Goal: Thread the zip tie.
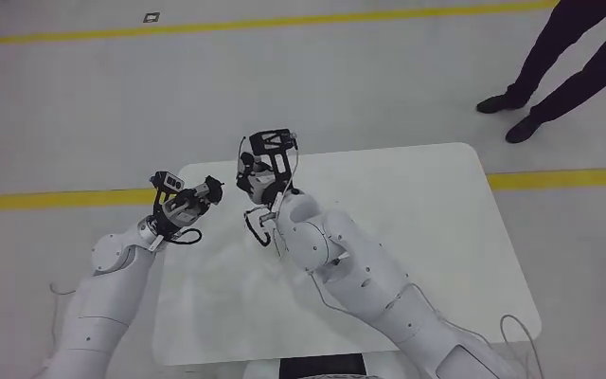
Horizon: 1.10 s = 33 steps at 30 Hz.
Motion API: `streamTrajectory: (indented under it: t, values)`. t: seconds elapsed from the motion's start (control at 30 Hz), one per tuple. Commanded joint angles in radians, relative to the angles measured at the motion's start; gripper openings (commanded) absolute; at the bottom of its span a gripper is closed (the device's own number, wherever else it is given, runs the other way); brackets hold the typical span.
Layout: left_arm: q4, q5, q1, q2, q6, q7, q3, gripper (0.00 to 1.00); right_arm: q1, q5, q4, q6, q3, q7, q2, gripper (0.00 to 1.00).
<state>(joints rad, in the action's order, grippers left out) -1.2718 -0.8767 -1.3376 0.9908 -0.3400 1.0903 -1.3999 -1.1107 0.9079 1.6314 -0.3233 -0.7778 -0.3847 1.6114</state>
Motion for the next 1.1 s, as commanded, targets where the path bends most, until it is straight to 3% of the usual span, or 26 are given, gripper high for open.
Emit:
streamTrajectory:
  t: [0.0, 0.5, 1.07]
  values:
    - [0.000, 0.000, 0.000, 0.000, 0.000, 0.000, 0.000, 0.00, -0.009, 0.024, 0.004, -0.006, 0.018, 0.013, 0.003, 0.00]
    - [0.000, 0.000, 0.000, 0.000, 0.000, 0.000, 0.000, 0.00, -0.010, 0.069, -0.020, -0.017, 0.058, 0.080, 0.028, 0.00]
    - [0.000, 0.000, 0.000, 0.000, 0.000, 0.000, 0.000, 0.00, -0.003, 0.110, -0.070, -0.017, 0.050, 0.080, 0.059, 0.00]
